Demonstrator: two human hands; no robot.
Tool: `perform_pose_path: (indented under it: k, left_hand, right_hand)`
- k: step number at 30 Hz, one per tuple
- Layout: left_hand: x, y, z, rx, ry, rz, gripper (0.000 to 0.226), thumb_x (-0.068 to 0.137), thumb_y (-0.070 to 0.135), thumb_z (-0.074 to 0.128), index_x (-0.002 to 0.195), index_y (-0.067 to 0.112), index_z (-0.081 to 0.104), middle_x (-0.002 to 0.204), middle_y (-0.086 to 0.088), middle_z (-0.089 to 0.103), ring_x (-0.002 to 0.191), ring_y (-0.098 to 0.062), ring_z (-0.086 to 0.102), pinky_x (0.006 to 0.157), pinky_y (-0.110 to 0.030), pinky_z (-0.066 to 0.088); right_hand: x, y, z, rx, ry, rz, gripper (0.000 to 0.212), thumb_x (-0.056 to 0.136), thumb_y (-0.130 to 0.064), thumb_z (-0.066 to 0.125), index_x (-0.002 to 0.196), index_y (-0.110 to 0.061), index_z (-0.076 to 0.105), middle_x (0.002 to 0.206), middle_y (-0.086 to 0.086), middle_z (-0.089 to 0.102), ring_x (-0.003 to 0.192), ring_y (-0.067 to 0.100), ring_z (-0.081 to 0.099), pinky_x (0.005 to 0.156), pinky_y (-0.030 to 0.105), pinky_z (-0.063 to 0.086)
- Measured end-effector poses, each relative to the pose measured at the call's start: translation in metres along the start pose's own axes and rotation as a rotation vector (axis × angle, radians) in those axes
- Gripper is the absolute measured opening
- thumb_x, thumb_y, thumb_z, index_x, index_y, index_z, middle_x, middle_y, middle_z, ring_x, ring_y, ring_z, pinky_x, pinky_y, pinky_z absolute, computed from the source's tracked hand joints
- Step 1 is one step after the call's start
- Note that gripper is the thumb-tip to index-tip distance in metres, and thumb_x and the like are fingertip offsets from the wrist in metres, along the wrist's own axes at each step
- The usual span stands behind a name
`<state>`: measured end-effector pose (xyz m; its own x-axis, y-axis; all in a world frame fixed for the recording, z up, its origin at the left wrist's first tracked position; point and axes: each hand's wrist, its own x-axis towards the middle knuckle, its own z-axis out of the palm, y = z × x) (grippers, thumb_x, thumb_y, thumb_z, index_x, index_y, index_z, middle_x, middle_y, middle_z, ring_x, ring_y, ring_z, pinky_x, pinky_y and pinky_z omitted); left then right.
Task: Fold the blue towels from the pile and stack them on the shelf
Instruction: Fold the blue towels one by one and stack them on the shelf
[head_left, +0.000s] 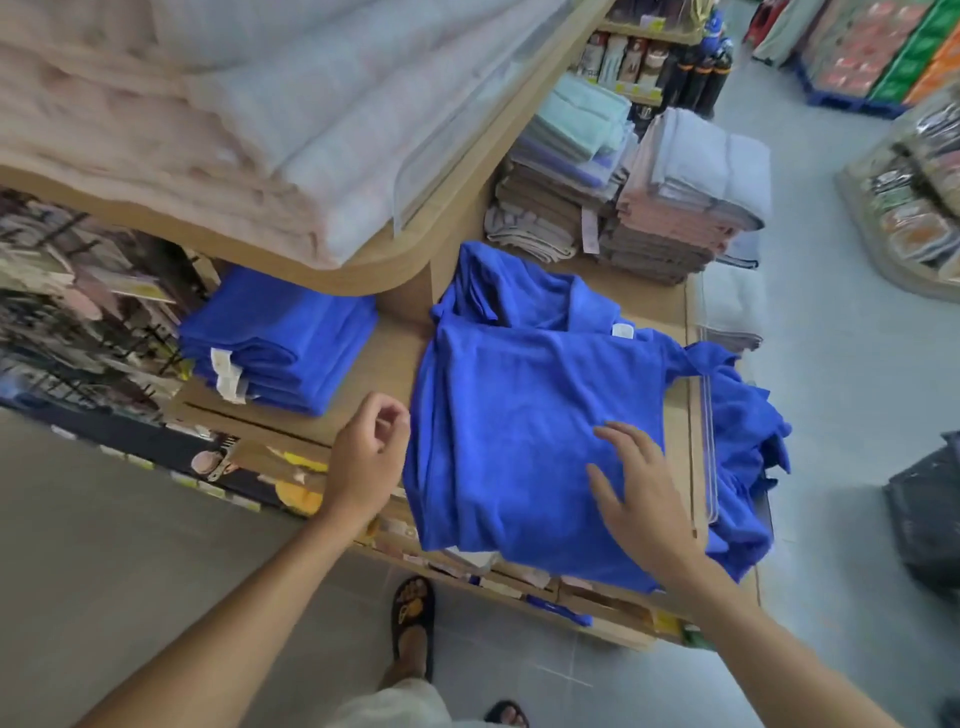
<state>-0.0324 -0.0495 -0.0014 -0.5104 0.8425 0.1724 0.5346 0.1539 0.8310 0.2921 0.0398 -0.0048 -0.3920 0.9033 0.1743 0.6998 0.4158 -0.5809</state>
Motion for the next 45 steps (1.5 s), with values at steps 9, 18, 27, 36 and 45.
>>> perform_pose_path:
  k: [9, 18, 27, 36, 45]
  left_hand:
    - [-0.103, -0.026, 0.022, -0.546, -0.425, -0.974, 0.026, 0.102, 0.041, 0.053, 0.113, 0.022, 0.065, 0.108, -0.011, 0.075, 0.088, -0.024, 0.069, 0.065, -0.032, 0.049]
    - [-0.109, -0.053, -0.004, -0.821, 0.033, -1.224, 0.024, 0.098, 0.024, 0.06, 0.076, 0.015, 0.055, 0.071, 0.0, 0.051, 0.058, -0.012, 0.045, 0.052, -0.023, 0.034]
    - [-0.108, -0.037, -0.002, -0.153, 0.089, -0.434, 0.01, 0.093, 0.046, 0.066, 0.096, 0.038, 0.061, 0.1, 0.015, 0.068, 0.093, -0.007, 0.066, 0.066, -0.027, 0.049]
    - [-0.07, -0.013, 0.005, 0.362, -0.01, -0.305, 0.035, 0.078, 0.063, 0.067, 0.087, 0.035, 0.049, 0.08, 0.017, 0.062, 0.069, -0.004, 0.06, 0.056, -0.029, 0.046]
    - [-0.07, -0.048, -0.02, -0.02, 0.064, -0.435, 0.015, 0.092, 0.028, 0.07, 0.096, 0.033, 0.058, 0.094, 0.013, 0.068, 0.09, -0.011, 0.067, 0.064, -0.028, 0.043]
  right_hand:
    - [-0.022, -0.003, 0.014, -0.324, -0.029, -0.072, 0.043, 0.102, -0.037, 0.057, 0.14, -0.017, 0.06, 0.149, 0.0, 0.053, 0.139, 0.025, 0.047, 0.115, 0.043, 0.04]
    - [-0.022, 0.001, 0.018, -0.362, -0.005, -0.1, 0.044, 0.1, -0.039, 0.056, 0.138, -0.018, 0.059, 0.147, 0.001, 0.054, 0.136, 0.027, 0.049, 0.111, 0.044, 0.042]
    - [-0.023, 0.0, 0.018, -0.373, -0.021, -0.096, 0.046, 0.101, -0.045, 0.046, 0.14, -0.022, 0.055, 0.148, -0.002, 0.051, 0.138, 0.023, 0.046, 0.114, 0.043, 0.04]
    - [-0.024, -0.002, 0.017, -0.394, -0.021, -0.078, 0.045, 0.101, -0.044, 0.049, 0.14, -0.023, 0.055, 0.148, -0.003, 0.051, 0.138, 0.022, 0.046, 0.113, 0.042, 0.041]
    - [-0.023, 0.0, 0.019, -0.399, -0.02, -0.078, 0.044, 0.101, -0.043, 0.05, 0.139, -0.022, 0.056, 0.148, -0.002, 0.052, 0.138, 0.023, 0.046, 0.113, 0.043, 0.04]
